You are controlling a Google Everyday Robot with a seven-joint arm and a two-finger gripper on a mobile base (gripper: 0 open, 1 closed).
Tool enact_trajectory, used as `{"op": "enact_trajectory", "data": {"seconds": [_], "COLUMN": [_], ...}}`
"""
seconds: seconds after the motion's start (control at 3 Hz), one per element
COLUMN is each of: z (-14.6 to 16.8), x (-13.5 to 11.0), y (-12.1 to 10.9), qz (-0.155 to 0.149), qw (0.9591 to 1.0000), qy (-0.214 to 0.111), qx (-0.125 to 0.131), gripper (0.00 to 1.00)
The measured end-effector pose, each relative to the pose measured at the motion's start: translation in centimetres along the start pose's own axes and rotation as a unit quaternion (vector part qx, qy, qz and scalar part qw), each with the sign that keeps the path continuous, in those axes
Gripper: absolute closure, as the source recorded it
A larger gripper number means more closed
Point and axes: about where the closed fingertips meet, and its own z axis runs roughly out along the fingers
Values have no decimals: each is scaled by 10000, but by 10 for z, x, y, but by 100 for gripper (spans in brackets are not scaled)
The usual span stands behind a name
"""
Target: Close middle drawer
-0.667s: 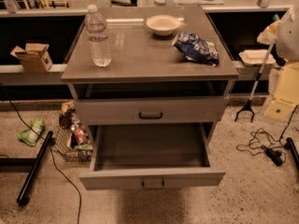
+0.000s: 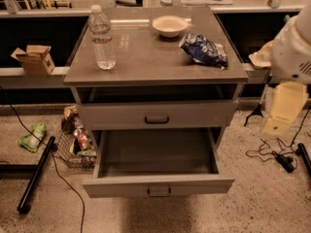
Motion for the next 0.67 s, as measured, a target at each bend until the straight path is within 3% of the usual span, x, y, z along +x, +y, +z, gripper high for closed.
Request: {"op": "enact_trajectory", "data": {"seconds": [0.33, 0.67], "z": [55, 118], "x": [-6, -9], "y": [15, 37], "qz": [-138, -150], "qw": [9991, 9957], "qy": [23, -92], "qx": [-390, -913], "gripper": [0, 0]}}
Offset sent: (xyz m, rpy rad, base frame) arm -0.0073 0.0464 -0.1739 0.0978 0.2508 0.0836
